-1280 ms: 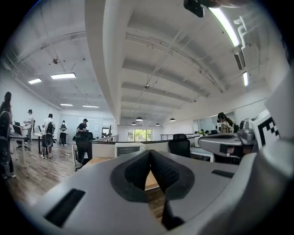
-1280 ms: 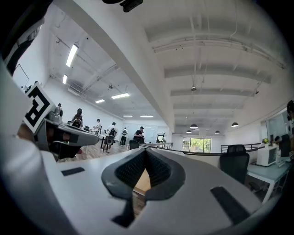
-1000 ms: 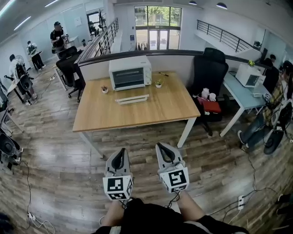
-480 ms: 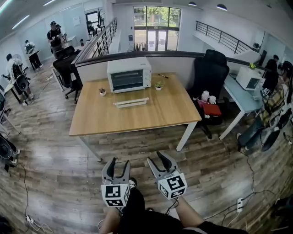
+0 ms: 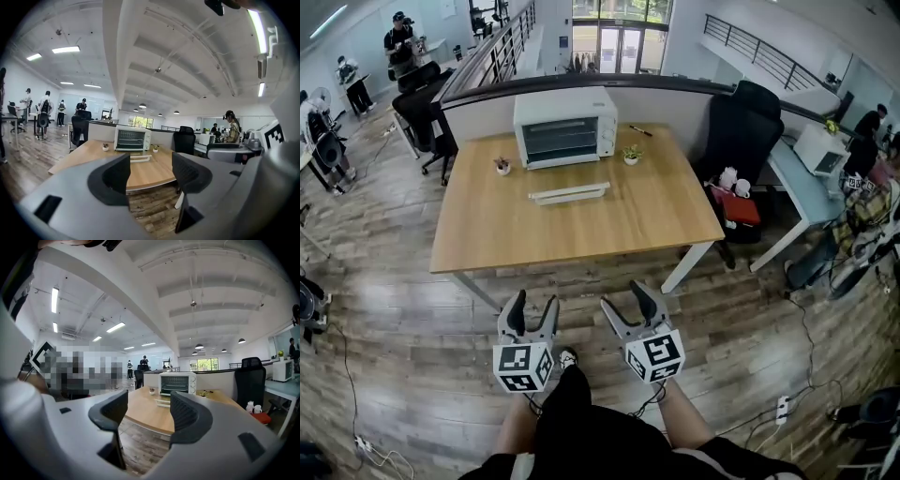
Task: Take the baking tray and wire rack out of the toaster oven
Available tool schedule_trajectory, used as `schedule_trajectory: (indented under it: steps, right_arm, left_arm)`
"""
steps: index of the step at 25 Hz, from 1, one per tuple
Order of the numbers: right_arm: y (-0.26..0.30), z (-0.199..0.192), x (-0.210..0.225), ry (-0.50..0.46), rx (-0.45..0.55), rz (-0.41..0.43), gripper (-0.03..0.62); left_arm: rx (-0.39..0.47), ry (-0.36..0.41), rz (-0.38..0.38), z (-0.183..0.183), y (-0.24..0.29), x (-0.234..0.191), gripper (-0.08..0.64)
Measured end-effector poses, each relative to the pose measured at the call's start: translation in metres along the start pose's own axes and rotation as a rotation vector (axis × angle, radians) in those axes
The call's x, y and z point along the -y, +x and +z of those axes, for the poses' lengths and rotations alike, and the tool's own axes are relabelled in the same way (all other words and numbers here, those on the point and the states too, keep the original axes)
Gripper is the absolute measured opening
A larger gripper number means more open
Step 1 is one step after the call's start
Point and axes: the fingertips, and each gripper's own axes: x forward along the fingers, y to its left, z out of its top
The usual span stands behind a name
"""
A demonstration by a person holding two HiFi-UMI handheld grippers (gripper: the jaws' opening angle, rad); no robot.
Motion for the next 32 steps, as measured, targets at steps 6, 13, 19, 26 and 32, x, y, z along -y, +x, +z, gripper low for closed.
schedule_trajectory:
  steps: [6, 13, 19, 26, 32]
  right_arm:
    - [0.081, 0.015, 0.040, 0.000, -0.032, -0.057, 0.293]
    - [0.173, 0.028, 0.063, -0.011, -0.054, -0.073, 0.296]
    - [0.223, 0.027, 0.080, -0.006, -0.078, -0.092, 0.296]
    - [0.277, 0.024, 0.117, 0.008, -0.093, -0.113, 0.295]
    - [0.343, 0.034, 0.164, 0.018, -0.071, -0.098, 0.296]
  left_arm:
    - [0.001, -0.026, -0.048, 0.031, 0.087, -0.043, 0.261]
    - [0.010, -0.067, -0.089, 0.057, 0.169, -0.099, 0.261]
    - [0.017, -0.125, -0.084, 0.066, 0.214, -0.141, 0.261]
    - [-0.013, -0.176, -0.096, 0.060, 0.268, -0.167, 0.261]
    - [0.000, -0.197, -0.089, 0.074, 0.339, -0.191, 0.261]
